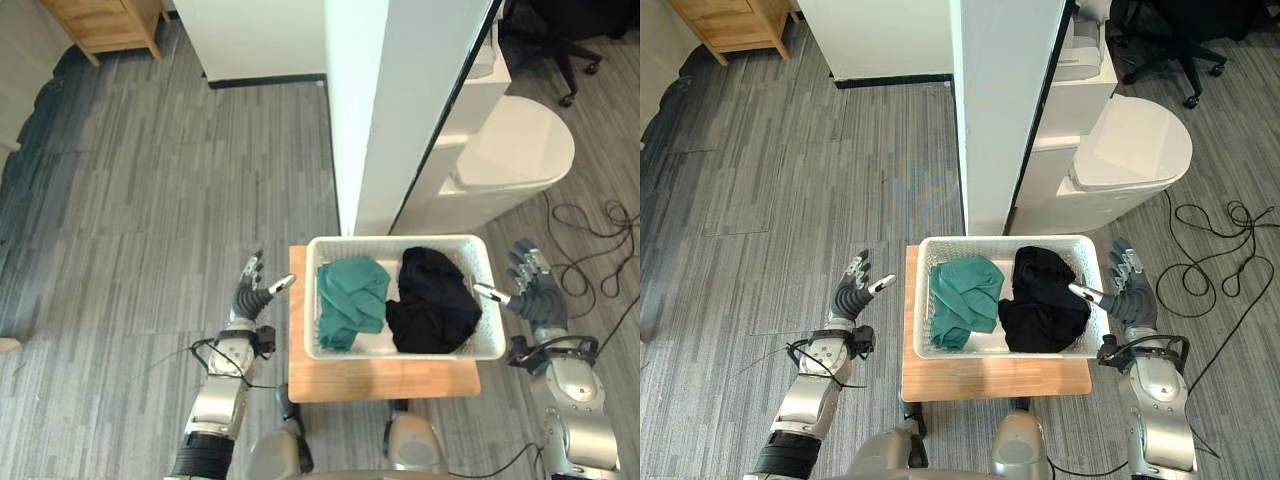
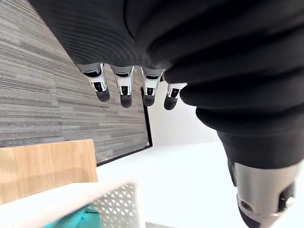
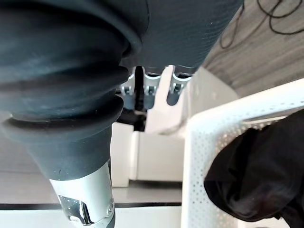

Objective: Pick up the laundry basket with both hands and put the clothes into the washing machine.

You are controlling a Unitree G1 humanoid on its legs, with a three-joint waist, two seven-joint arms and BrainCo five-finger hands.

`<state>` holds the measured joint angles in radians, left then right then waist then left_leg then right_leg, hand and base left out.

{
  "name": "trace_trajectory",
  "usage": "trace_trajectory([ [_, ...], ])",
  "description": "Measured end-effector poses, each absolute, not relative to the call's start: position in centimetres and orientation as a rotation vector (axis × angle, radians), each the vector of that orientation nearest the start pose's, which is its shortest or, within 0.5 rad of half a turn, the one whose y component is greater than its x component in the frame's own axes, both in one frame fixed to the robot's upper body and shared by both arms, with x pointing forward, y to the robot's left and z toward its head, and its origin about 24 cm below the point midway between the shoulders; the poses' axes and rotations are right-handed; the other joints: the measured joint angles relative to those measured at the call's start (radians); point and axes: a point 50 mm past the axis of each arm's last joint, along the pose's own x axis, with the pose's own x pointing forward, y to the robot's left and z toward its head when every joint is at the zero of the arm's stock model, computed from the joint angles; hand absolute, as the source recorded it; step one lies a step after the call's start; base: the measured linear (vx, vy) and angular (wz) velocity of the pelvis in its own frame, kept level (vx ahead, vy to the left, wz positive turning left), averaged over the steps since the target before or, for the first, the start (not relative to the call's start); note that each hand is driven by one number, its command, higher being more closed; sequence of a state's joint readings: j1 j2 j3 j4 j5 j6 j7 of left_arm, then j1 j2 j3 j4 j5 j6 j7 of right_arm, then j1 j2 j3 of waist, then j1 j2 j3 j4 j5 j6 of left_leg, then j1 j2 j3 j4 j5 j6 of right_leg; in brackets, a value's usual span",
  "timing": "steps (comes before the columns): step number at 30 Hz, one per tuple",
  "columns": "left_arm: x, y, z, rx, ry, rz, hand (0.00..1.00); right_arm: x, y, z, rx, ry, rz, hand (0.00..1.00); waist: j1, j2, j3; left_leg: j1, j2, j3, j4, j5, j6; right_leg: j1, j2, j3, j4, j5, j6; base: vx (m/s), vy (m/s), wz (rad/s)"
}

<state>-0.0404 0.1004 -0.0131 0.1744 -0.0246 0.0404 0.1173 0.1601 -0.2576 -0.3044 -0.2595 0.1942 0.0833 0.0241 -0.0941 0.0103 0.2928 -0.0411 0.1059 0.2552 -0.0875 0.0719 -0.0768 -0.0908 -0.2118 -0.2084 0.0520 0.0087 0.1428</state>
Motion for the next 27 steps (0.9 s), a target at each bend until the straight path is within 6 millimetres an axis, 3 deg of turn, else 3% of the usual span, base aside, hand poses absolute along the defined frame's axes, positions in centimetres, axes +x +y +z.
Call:
trace_trajectory([
  [3,26.2,18.1,-1.5,0.111,0.302,0.159,0.0,21.2,-26.9,9.0,-0.118,-0.1,-0.28,0.0,0.002,-0.006,0.004,-0.007,0.0,0.014,0.0,0.0,0.0,-0.016,0.001,0.02,0.0,0.002,0.001,0.02,0.001,-0.12],
  [6,26.9,18.4,-2.7,0.108,0.378,0.184,0.0,21.4,-27.0,9.4,-0.115,-0.121,-0.291,0.0,-0.001,-0.021,0.015,-0.008,0.0,0.021,0.005,0.0,0.0,-0.02,0.001,0.027,0.0,0.003,0.001,0.03,-0.005,-0.1],
  [15,30.2,19.3,-3.5,0.078,0.52,0.258,0.0,22.0,-26.9,10.9,-0.111,-0.196,-0.314,0.0,-0.007,-0.092,0.084,-0.028,0.003,0.053,0.036,0.0,0.0,-0.055,0.002,0.074,0.002,0.015,-0.008,0.0,-0.007,-0.13],
  [19,31.3,18.9,-2.6,0.047,0.499,0.253,0.0,21.9,-26.5,12.5,-0.121,-0.273,-0.293,0.0,-0.007,-0.102,0.122,-0.033,0.004,0.054,0.036,0.0,0.0,-0.062,0.002,0.076,0.002,0.021,-0.008,-0.04,-0.002,-0.01],
  [27,31.9,17.7,-2.1,0.102,0.479,0.218,0.0,21.9,-26.5,12.5,-0.107,-0.277,-0.309,0.0,-0.005,-0.106,0.126,-0.047,0.003,0.06,0.036,0.0,0.0,-0.086,0.002,0.085,0.015,0.021,-0.008,-0.01,0.0,-0.01],
])
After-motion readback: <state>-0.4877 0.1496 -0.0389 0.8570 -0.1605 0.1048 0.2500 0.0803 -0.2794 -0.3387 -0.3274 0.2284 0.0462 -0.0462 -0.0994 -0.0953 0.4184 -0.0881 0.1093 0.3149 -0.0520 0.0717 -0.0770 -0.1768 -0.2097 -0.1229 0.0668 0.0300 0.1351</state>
